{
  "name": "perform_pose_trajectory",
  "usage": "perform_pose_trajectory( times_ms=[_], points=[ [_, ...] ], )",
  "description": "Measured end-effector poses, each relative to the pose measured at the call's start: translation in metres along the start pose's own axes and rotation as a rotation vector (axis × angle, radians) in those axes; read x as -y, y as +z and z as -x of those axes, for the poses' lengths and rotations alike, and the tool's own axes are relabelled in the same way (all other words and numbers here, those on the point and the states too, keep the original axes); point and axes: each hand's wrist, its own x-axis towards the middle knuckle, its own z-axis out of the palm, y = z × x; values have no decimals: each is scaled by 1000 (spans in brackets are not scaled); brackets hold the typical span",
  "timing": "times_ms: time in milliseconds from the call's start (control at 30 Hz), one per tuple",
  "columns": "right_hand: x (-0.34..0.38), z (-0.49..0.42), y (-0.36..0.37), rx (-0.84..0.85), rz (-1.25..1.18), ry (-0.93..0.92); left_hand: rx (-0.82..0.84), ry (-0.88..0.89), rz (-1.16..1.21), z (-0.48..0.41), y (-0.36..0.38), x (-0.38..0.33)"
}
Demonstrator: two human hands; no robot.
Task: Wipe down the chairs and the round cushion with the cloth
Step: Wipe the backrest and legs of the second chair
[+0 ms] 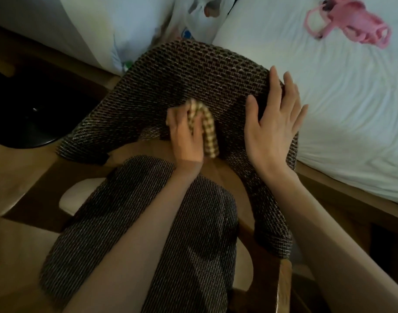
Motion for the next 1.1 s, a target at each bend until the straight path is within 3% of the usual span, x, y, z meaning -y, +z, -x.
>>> perform_pose_trajectory(
  times_ms=[100, 167, 333, 467, 533, 600, 733, 800, 867, 1000, 1100],
  points=[
    [12, -11, 3, 22, 25, -69, -254, 179, 14, -40, -1, -37],
    [19, -18, 6, 48, 58, -111, -289, 212, -52, -55, -2, -44],
    [30, -18, 16, 76, 181, -182, -12, 136, -180, -25, -12, 11],
    [26, -17, 19, 64, 216, -204, 344, -101, -416, 8, -38, 81],
    [26, -18, 20, 70, 217, -204, 442, -165, -479, 12, -50, 95],
    [27, -18, 21, 75, 211, -198, 364, -83, -378, 7, -55, 82],
    [31, -18, 19, 86, 203, -175, -46, 87, -89, -33, -55, 23],
    [36, -17, 20, 84, 187, -154, -183, 199, -50, -61, -61, 5],
    [43, -16, 23, 87, 173, -145, -201, 267, -123, -80, -69, 3],
    [55, -14, 32, 102, 197, -188, -77, 354, -521, -76, -77, 30],
    [57, -12, 37, 92, 232, -202, 225, 249, -626, -45, -90, 66]
  ],
)
